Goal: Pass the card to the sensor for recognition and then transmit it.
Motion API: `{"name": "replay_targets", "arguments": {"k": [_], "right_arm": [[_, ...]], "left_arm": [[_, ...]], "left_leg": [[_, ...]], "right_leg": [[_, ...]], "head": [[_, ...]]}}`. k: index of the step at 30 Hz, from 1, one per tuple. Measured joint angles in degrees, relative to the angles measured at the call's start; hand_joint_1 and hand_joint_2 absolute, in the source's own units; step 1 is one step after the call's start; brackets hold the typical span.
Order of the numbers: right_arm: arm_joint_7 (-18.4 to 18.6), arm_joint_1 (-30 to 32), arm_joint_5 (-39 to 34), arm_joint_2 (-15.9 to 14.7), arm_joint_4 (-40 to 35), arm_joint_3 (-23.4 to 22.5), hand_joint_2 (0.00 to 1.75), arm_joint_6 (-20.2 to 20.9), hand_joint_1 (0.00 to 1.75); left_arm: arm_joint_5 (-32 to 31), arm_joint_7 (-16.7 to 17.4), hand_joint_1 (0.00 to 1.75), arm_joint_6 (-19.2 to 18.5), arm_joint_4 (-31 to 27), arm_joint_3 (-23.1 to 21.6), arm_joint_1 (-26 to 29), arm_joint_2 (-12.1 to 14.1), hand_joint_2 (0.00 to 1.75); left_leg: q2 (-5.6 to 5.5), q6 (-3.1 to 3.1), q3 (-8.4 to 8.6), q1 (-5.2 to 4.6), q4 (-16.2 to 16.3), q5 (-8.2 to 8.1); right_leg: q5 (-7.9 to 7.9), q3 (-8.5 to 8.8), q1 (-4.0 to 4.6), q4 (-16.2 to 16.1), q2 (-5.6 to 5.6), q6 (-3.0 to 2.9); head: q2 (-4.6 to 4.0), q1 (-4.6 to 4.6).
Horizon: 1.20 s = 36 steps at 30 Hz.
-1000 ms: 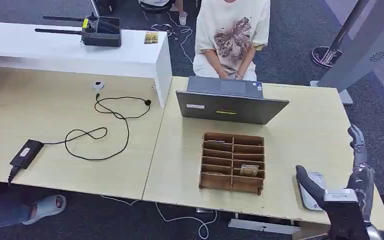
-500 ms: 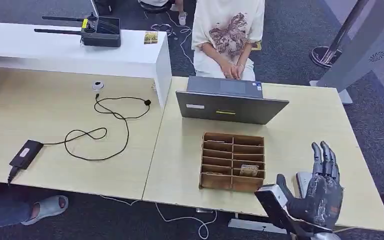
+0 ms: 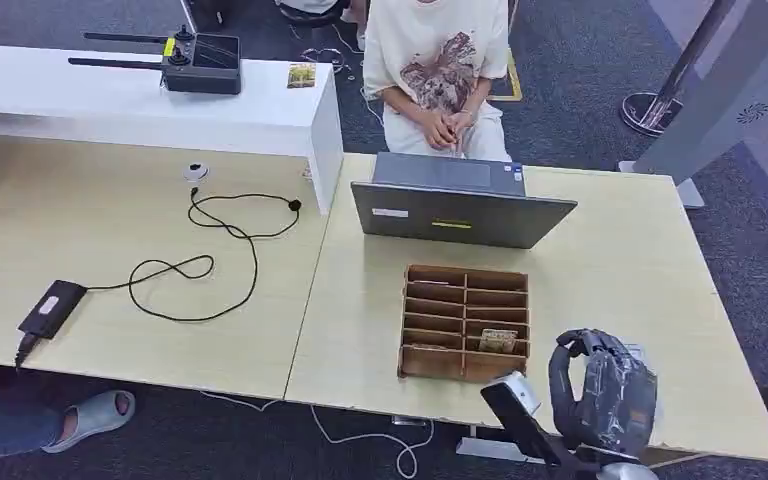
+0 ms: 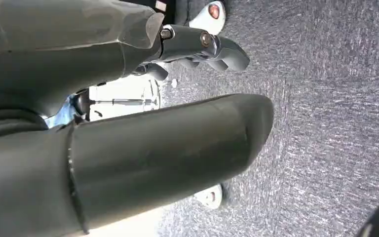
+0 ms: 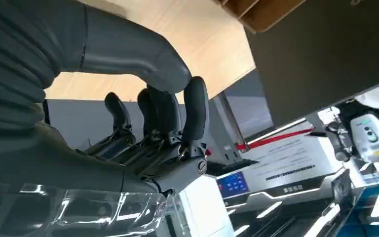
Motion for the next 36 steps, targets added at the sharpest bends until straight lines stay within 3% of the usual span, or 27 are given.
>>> {"name": "replay_targets", "arguments": {"k": [5,6,7,13,15,23,27,29,31,36], "right_arm": [[-0.68,-2.51,0.17,0.31,3.15,2.98,1.75,1.38,1.36],[-0.70,-3.00,0.35,0.61,3.85,3.42,1.75,1.97,1.26],[-0.70,-3.69,0.46,0.96,4.57,3.77,1.75,2.54,0.87],[-1.90,-8.96,-0.11,3.10,12.05,5.16,1.75,4.24,0.70],[-2.30,-10.62,-0.61,3.54,14.50,5.19,1.75,4.15,0.70],[-2.19,-14.25,-1.20,4.85,18.80,5.19,1.75,5.12,0.96],[-3.15,-16.01,-0.90,6.01,21.23,5.25,1.75,6.03,0.98],[-3.70,-16.98,-0.85,6.73,22.32,5.45,1.75,6.21,0.89],[-3.91,-18.13,-1.07,7.43,23.57,5.60,1.75,6.36,0.96],[-3.96,-19.00,-2.52,8.00,24.46,5.56,1.75,6.36,0.87]], "left_arm": [[-0.02,-0.28,0.00,-0.37,0.00,-0.04,0.00,0.35,0.00],[-0.02,-0.31,0.00,-0.50,0.00,-0.04,0.00,0.39,0.00],[-0.02,-0.33,0.00,-0.61,0.00,-0.04,-0.02,0.42,0.00],[-0.02,-0.46,0.00,-1.38,0.00,-0.46,-0.46,0.48,0.00],[-0.02,-0.77,0.00,-1.66,0.00,-0.90,-0.72,0.52,0.00],[-0.02,-0.68,0.00,-2.91,0.00,-1.99,-0.96,0.79,0.00],[0.15,0.35,0.00,-3.76,0.00,-1.97,-1.16,0.70,0.00],[0.24,0.61,0.00,-4.00,0.00,-1.97,-1.28,0.63,0.00],[0.33,0.94,0.00,-4.04,0.00,-1.97,-1.30,0.46,0.00],[0.37,0.94,0.00,-4.04,0.00,-1.92,-1.29,0.24,0.00]], "left_leg": [[-0.01,0.00,0.00,0.00,0.00,0.00],[-0.01,0.00,0.00,0.00,0.00,0.00],[0.01,-0.01,0.00,0.01,0.00,0.01],[0.07,-0.01,0.03,0.00,0.00,0.01],[0.03,0.00,0.03,0.00,0.00,0.04],[0.05,-0.01,0.03,0.00,0.01,0.04],[0.05,-0.01,0.02,0.00,0.01,0.04],[0.05,-0.01,0.02,0.00,0.00,0.04],[0.05,-0.01,0.03,0.00,0.01,0.05],[0.04,-0.01,0.03,0.00,0.01,0.05]], "right_leg": [[0.00,0.00,0.00,0.01,-0.03,0.00],[0.00,0.00,0.00,0.01,-0.02,0.00],[0.00,0.00,0.01,0.02,0.02,0.00],[0.04,0.00,0.00,0.02,0.06,-0.01],[0.04,0.01,0.00,0.01,0.02,-0.01],[0.05,0.01,0.00,0.02,0.03,-0.01],[0.05,0.00,0.00,0.02,0.04,-0.01],[0.05,0.00,0.01,0.02,0.03,-0.01],[0.05,0.00,0.01,0.03,0.04,-0.02],[0.05,0.01,0.00,0.02,0.02,-0.01]], "head": [[-0.02,0.00],[-0.02,0.00],[-0.02,0.00],[-0.02,-0.02],[0.00,0.02],[-0.02,0.00],[-0.02,0.00],[-0.02,0.00],[0.00,0.00],[-0.02,0.00]]}}
